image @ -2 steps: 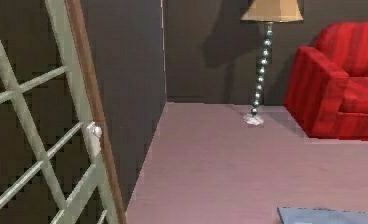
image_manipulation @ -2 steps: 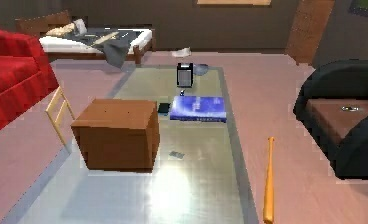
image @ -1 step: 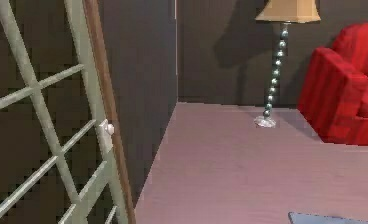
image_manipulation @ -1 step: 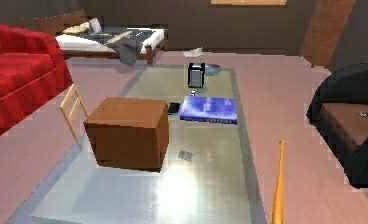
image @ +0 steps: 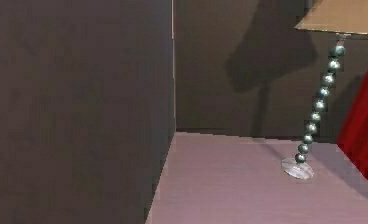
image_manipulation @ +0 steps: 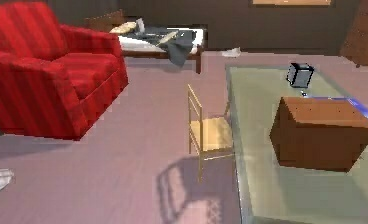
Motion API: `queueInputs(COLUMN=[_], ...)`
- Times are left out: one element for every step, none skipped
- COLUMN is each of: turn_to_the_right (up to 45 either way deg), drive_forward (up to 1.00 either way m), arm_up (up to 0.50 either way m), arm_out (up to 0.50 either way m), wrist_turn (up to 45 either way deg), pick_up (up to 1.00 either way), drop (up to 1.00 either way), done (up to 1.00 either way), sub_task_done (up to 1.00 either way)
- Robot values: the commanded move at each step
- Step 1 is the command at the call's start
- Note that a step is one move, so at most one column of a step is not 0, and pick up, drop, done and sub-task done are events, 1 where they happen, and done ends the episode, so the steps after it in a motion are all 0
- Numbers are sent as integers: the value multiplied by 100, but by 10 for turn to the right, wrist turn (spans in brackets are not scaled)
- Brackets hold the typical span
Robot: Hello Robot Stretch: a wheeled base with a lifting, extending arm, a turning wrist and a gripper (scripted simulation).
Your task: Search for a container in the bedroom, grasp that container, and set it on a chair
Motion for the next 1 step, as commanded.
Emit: queueInputs(turn_to_the_right=[450], drive_forward=[0], arm_up=[0], arm_out=[0], wrist_turn=[0], pick_up=[0], drop=[0], done=[0], sub_task_done=[0])
